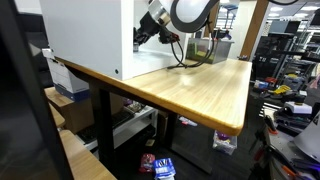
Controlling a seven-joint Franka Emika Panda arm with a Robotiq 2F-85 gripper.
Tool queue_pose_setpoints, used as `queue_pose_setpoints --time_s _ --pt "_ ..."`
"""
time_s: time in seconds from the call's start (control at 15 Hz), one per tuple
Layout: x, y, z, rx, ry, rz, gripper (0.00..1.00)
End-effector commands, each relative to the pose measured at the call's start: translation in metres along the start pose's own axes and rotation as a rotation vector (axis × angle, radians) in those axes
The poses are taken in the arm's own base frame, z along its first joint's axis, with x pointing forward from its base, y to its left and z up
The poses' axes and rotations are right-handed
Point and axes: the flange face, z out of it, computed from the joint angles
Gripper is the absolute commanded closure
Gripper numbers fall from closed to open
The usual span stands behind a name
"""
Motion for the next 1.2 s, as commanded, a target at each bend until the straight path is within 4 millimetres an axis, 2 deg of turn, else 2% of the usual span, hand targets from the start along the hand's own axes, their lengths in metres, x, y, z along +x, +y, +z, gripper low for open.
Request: queue_pose_setpoints --time_s 0.0,0.53,1.13 --pt "-0.009 0.001 -0.008 0.007 -0.029 -0.052 0.32" --pt "-0.033 0.011 -0.039 -0.009 -0.023 -0.075 0.32" --pt "-0.054 0.003 -0.058 0.004 -0.044 -0.107 0.32"
